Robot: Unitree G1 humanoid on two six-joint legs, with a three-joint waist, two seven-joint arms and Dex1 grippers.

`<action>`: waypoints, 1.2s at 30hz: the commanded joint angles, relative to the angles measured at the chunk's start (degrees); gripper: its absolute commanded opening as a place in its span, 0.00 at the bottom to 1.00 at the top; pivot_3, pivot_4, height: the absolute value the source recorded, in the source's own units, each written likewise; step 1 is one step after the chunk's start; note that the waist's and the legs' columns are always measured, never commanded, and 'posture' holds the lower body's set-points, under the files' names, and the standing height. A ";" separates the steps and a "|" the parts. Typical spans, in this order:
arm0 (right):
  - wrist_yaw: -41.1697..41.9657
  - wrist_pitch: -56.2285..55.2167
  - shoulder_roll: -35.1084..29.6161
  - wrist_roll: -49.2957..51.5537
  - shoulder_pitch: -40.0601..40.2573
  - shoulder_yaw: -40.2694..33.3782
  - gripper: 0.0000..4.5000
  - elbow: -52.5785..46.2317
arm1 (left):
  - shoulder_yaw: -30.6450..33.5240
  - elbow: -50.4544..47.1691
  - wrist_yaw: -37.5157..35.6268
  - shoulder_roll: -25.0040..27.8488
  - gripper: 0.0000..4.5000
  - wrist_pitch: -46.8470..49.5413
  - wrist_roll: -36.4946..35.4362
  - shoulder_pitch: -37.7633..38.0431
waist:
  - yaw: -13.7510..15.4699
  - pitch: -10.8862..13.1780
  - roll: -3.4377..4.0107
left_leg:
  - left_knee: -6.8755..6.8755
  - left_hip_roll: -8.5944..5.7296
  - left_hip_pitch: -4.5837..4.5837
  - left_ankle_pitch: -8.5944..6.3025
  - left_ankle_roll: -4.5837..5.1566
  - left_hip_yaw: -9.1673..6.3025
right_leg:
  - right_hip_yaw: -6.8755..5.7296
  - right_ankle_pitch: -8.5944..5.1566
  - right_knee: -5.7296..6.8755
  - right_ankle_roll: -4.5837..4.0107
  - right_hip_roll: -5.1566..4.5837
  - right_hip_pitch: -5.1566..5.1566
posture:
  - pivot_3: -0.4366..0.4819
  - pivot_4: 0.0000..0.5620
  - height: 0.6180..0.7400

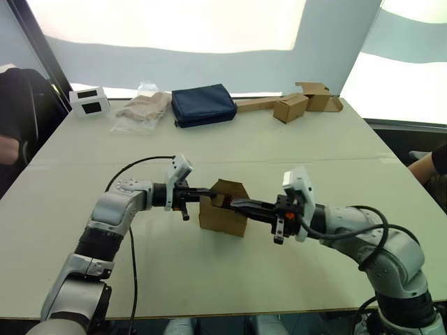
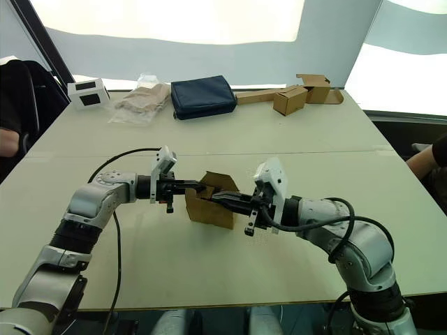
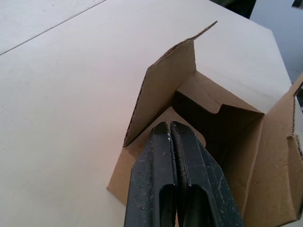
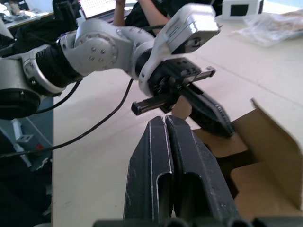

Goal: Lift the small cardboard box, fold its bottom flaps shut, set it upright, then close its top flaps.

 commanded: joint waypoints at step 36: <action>0.18 -4.89 3.50 -9.84 -4.49 9.98 0.00 8.29 | -0.56 51.52 -11.93 -12.12 0.01 -26.66 14.70 -24.73 | 0.02 0.08 -0.13 | 0.09 -0.06 -0.29 -0.02 0.04 0.07 | -0.10 0.10 -0.06 0.19 0.02 -0.21 | 0.48 0.27 1.00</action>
